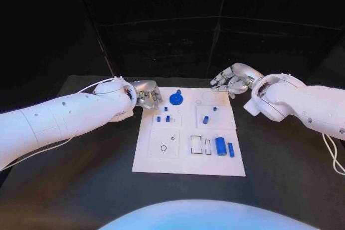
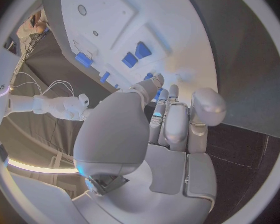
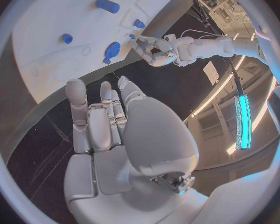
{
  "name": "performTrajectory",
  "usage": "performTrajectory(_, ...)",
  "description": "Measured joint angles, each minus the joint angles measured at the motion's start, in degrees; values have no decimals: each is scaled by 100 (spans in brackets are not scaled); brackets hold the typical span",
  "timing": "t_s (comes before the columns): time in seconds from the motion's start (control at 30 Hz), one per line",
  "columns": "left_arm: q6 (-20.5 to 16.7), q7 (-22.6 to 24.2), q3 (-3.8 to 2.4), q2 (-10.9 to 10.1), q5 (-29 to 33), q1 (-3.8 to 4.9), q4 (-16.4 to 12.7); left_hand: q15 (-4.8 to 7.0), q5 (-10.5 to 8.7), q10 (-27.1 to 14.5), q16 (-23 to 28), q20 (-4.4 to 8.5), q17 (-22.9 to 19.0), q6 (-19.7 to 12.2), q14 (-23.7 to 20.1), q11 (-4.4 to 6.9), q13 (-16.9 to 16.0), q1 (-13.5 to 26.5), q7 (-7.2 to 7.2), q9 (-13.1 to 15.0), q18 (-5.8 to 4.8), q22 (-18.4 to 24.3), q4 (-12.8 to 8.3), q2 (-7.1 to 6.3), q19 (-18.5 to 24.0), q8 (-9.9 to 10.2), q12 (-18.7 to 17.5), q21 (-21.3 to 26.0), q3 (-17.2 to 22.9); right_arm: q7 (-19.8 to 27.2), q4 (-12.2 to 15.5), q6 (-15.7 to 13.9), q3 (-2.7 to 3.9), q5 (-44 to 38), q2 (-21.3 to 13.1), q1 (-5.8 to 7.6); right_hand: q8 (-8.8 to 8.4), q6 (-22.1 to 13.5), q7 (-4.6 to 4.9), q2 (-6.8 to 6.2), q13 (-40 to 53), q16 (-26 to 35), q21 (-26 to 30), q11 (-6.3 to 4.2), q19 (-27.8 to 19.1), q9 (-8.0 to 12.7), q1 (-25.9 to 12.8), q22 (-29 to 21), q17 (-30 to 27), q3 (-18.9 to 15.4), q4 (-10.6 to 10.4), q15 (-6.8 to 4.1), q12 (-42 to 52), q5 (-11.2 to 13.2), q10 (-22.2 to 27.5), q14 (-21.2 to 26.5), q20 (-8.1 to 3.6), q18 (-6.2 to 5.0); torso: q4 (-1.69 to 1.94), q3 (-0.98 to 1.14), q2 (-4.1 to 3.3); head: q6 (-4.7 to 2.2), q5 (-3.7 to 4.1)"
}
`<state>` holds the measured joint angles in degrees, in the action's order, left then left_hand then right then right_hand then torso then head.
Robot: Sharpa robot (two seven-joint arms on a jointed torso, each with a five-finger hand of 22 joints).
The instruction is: Assemble the parts on the task board
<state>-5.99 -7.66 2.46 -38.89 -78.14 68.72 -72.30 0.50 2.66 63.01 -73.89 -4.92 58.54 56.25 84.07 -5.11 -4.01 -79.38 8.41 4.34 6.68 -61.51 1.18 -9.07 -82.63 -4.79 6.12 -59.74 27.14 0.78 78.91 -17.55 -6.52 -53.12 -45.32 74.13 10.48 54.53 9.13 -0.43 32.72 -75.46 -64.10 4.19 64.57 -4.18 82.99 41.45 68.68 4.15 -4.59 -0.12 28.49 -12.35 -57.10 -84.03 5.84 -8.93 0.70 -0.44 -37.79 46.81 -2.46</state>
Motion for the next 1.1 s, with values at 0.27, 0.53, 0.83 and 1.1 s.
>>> performTrajectory(0.27, -604, 665, -51, -448, 1454, 20, -243, -51, 0, 292, 299, -36, -520, 217, -188, 11, -65, 9, 95, 25, 46, 614, -15, 9, 322, -106, 185, 744, 47, -190, 24, 128, -2, -1372, -102, -11, -48, 267, -58, -177, -1176, 0, -130, 21, 128, 13, 186, 211, 24, 325, 78, 0, -1129, 28, -270, 0, 9, 0, -7, 6, 2, -85, 109)
performTrajectory(0.53, -945, 1518, -53, -769, 3858, 21, -578, -121, 0, 116, 1222, -119, -1966, 254, -988, -82, -50, 1, 133, -4, 307, 1858, -15, 70, 1121, -133, 187, 2272, 47, -456, 78, 224, -7, -2851, -104, -122, -199, 223, -14, -329, -1477, 0, -152, 53, 149, 39, 118, 252, 34, 367, 72, 0, -1388, 87, -238, 0, 30, 1, -4, 1, -4, -157, 270)
performTrajectory(0.83, -1028, 2156, -49, -935, 5541, 20, -828, -163, 0, -27, 1519, -154, -2477, 241, -1293, -123, -51, -63, 145, -20, 309, 1922, -49, 133, 1261, -133, 248, 2395, 14, -668, 62, 299, -6, -3547, -40, -236, -376, 49, 156, -424, -1782, 0, -153, 189, 168, 46, 100, 265, 53, 382, 56, 105, -1597, 150, -101, 0, 94, 0, -3, -12, -12, -202, 319)
performTrajectory(1.1, -1024, 2470, -48, -978, 6311, 19, -919, -166, 0, -27, 1581, -154, -2600, 232, -1377, -123, -51, -37, 154, -25, 309, 1933, -64, 158, 1300, -151, 276, 2418, -2, -714, 58, 429, -8, -3710, 33, -332, -384, 61, 144, -423, -1871, -25, -177, 219, 188, 28, 100, 285, 79, 421, 50, 105, -1619, 150, -98, 0, 113, 0, -7, -7, -13, -177, 316)
